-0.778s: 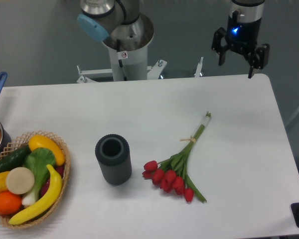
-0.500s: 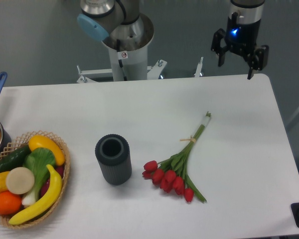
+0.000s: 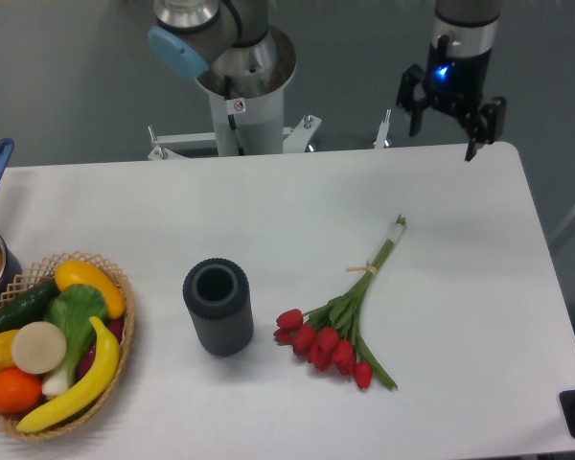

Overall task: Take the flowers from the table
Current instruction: 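Move the open gripper down toward the tulip stems, then lower the gripper around the tulip stems near the tie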

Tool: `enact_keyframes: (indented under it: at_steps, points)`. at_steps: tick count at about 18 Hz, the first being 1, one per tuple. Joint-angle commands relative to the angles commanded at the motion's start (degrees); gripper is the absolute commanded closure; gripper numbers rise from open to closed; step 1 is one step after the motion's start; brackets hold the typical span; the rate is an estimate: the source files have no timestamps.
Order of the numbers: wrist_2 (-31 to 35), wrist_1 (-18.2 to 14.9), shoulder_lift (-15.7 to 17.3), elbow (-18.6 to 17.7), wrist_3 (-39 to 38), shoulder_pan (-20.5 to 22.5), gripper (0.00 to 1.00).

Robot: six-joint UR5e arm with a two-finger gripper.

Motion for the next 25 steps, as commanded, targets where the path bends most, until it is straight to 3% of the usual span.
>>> enact_keyframes:
  at_steps: [5,8,12,16,22,25]
  points:
    - [-0.09,0.27,-2.64,0.53,-4.67,-2.72,0.00]
    - [0.00,0.53,-6.14,0.62,-7.40,-5.18,0.00]
    - [0.09,4.57,-9.49,0.70,-10.74,-8.52,0.00]
    - [0.79,5.28,-13.53,0.88,-12.68,-10.37,0.00]
    - [3.16,5.11,-20.56,5.97,-12.50,-12.04,0.00]
    - [3.34,5.37,-22.33,6.33,-11.98,-12.48,0.00]
